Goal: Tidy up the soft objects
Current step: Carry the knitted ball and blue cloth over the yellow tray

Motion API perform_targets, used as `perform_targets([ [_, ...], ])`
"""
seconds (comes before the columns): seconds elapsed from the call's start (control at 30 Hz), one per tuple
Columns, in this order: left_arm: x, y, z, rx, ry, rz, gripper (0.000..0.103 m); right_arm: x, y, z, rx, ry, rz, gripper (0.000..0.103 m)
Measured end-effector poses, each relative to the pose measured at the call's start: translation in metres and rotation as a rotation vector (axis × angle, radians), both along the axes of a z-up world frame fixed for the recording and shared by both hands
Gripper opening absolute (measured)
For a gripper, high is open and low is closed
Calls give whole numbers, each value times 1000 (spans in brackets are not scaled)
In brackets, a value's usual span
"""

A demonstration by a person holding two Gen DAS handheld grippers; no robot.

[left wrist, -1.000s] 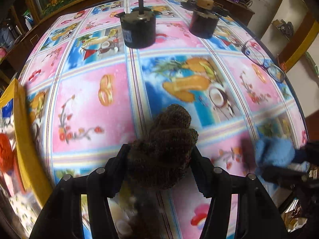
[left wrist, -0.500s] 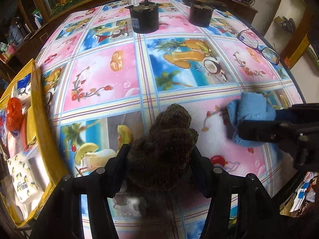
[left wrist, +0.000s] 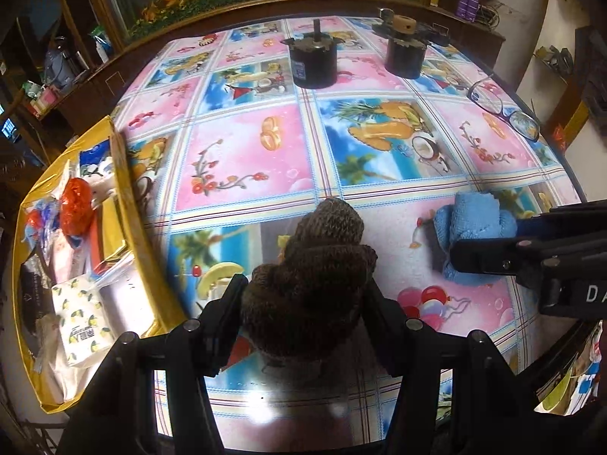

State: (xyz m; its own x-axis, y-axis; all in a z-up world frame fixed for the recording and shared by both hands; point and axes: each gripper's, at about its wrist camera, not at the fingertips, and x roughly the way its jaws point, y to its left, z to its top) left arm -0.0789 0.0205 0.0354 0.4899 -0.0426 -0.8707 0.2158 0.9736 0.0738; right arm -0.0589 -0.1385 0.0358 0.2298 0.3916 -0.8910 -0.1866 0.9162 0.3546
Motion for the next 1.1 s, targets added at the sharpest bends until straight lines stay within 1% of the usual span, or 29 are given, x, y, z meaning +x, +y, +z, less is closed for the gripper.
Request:
perform_targets([
  [0.37, -9, 10, 13, 18, -54, 36, 58, -4, 9, 4, 1, -14, 25, 41],
  [1.1, -19, 38, 29, 43, -112, 122, 58, 1, 40, 9, 17, -37, 107, 41],
])
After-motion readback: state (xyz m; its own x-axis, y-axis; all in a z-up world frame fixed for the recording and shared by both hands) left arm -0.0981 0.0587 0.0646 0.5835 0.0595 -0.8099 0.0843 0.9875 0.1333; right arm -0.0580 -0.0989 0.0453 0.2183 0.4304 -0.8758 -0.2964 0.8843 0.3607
